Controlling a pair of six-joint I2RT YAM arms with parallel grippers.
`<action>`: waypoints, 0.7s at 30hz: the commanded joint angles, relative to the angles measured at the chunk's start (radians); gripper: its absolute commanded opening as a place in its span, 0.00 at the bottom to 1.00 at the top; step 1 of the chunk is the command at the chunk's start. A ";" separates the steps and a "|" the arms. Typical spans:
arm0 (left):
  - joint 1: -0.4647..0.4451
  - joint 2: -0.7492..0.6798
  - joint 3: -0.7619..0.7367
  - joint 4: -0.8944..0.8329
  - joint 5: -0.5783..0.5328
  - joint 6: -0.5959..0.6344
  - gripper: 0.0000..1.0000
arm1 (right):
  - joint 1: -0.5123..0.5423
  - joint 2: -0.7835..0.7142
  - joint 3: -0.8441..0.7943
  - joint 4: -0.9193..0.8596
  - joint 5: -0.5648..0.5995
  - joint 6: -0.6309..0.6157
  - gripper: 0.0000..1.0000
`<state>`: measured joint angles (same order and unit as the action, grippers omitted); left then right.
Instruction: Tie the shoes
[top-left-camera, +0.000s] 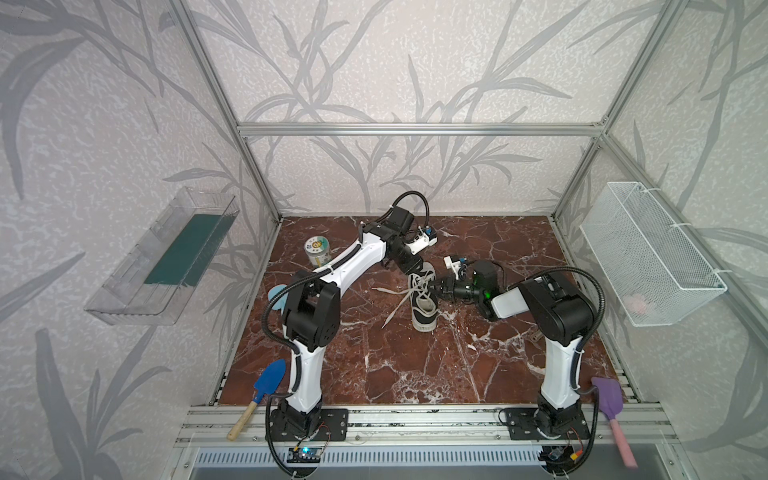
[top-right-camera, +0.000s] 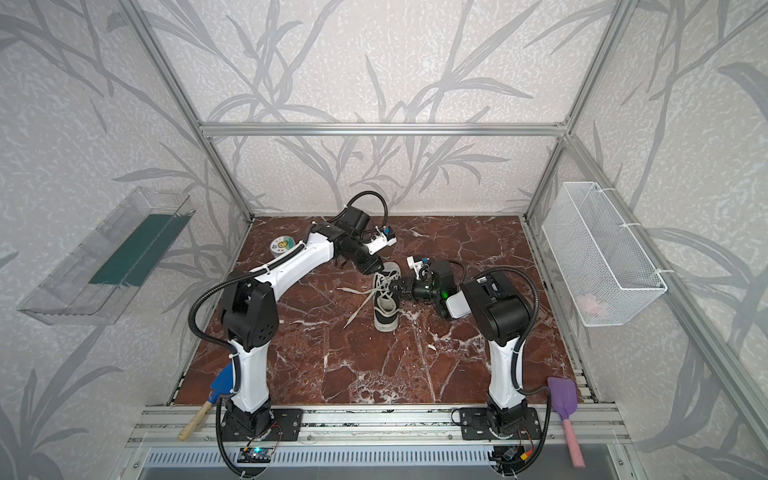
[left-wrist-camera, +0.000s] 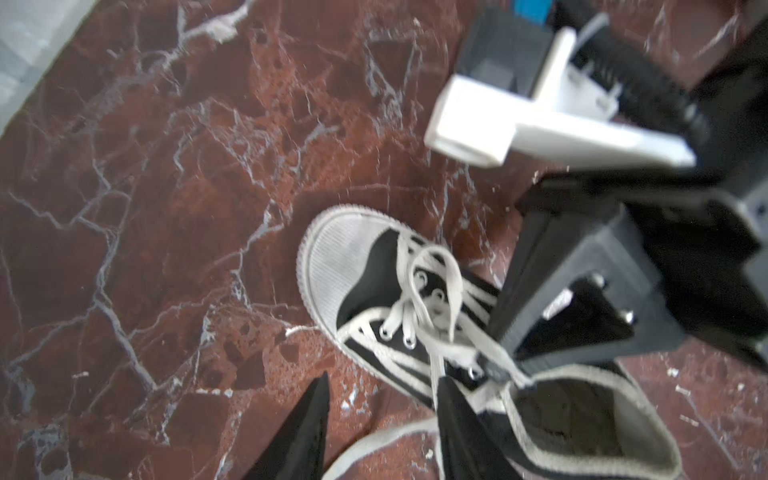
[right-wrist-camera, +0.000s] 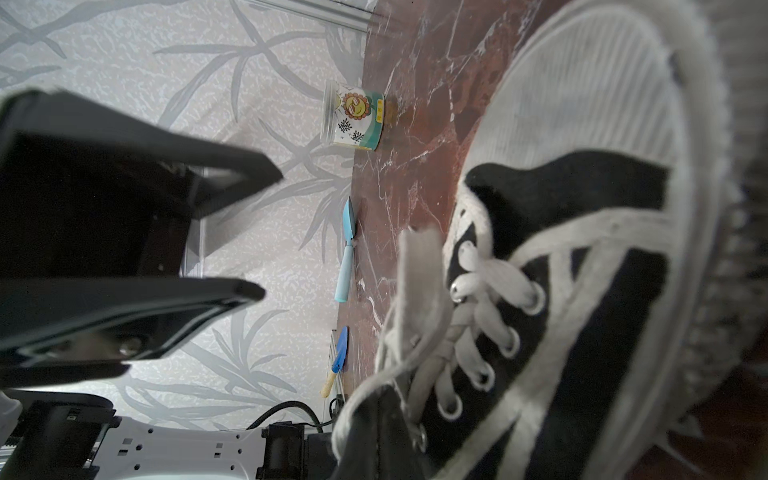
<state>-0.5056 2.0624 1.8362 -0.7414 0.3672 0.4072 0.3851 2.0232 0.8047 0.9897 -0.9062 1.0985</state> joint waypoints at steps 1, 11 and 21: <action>-0.004 0.081 0.112 -0.093 0.054 -0.117 0.47 | 0.007 -0.035 0.016 -0.052 0.008 -0.063 0.00; -0.023 0.129 0.142 -0.073 0.081 -0.167 0.54 | 0.021 -0.050 0.010 -0.072 0.019 -0.108 0.00; -0.034 0.126 0.092 -0.035 0.094 -0.177 0.59 | 0.023 -0.051 0.012 -0.080 0.017 -0.114 0.00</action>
<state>-0.5358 2.1899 1.9385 -0.7883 0.4408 0.2470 0.4023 2.0083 0.8051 0.9127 -0.8909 1.0046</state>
